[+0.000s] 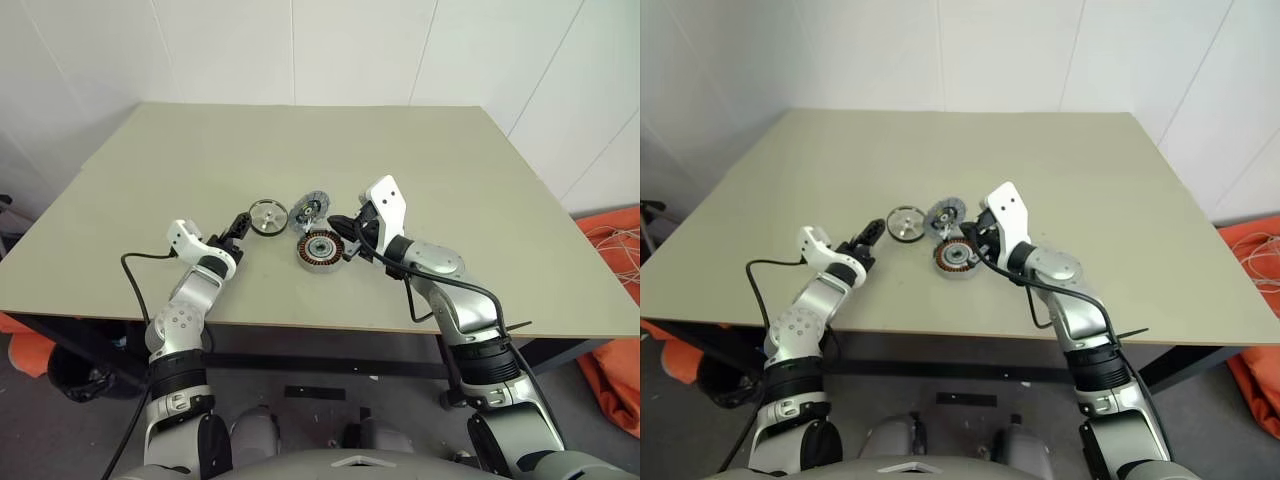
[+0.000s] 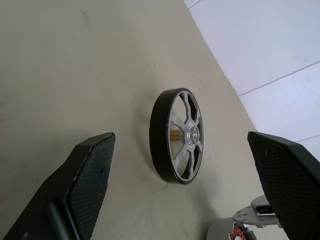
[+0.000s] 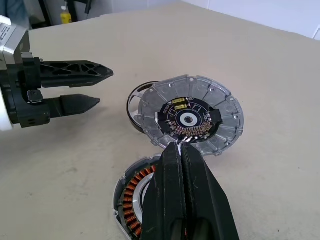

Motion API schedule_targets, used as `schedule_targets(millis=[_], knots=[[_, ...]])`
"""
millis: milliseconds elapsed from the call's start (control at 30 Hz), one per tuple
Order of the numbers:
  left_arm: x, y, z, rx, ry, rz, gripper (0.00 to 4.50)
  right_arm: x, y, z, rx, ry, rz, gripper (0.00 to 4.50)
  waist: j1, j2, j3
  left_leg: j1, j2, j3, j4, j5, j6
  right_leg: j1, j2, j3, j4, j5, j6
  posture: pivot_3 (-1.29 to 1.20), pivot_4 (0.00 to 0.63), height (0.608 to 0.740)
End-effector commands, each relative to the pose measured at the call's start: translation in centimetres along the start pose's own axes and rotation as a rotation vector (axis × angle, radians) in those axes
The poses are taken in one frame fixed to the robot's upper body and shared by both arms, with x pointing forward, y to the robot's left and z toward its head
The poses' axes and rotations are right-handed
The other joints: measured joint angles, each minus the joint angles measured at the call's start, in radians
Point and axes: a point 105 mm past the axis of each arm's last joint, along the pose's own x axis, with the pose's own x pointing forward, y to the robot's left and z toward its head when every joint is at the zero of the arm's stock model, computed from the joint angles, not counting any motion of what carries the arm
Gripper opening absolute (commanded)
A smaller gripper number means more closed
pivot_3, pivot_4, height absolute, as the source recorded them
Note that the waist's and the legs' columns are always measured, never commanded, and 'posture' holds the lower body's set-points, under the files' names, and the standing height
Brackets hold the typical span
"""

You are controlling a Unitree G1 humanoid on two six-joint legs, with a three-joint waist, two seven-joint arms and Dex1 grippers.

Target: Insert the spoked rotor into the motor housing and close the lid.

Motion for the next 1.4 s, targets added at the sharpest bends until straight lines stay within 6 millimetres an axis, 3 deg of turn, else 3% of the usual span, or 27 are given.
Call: schedule_targets(millis=[33,233,600,1367,1400], knots=[[0.5,-1.9,0.4,-0.027,-0.003,-0.067,4.5,-0.3,0.0,1.7,-0.016,-0.062,-0.001,0.04,0.0,0.0,0.0,0.0,0.0,0.0,0.0,0.0,0.0,0.0,0.0,0.0,0.0,0.0,0.0,0.0,0.0,0.74],[0.8,-2.5,-0.4,-0.051,0.03,-0.1,4.5,-0.7,0.6,1.8,-0.004,-0.065,0.038,0.04,0.0,0.0,0.0,0.0,0.0,0.0,0.0,0.0,0.0,0.0,0.0,0.0,0.0,0.0,0.0,0.0,0.0,0.74],[2.0,-1.7,-0.8,-0.139,0.044,-0.063,4.5,-1.8,0.9,1.5,0.016,-0.045,0.035,0.04,0.002,-0.001,0.0,0.001,0.0,0.0,0.0,0.0,0.0,0.001,0.0,0.0,0.0,-0.001,0.001,0.0,0.0,0.74],[5.1,-3.1,-1.5,-0.117,0.067,-0.096,4.5,-1.6,0.7,1.4,0.025,-0.042,0.021,0.04,0.003,-0.001,0.001,0.0,0.0,0.0,0.0,0.0,0.0,0.001,0.0,0.0,0.0,0.0,0.0,0.0,0.0,0.74],[5.1,-3.1,-1.6,-0.116,0.071,-0.093,4.32,-1.6,0.7,1.4,0.024,-0.042,0.02,0.01,0.003,-0.001,0.001,0.0,0.0,0.0,0.0,0.0,0.0,0.001,0.0,0.0,0.0,0.0,0.0,0.0,0.0,0.74]])
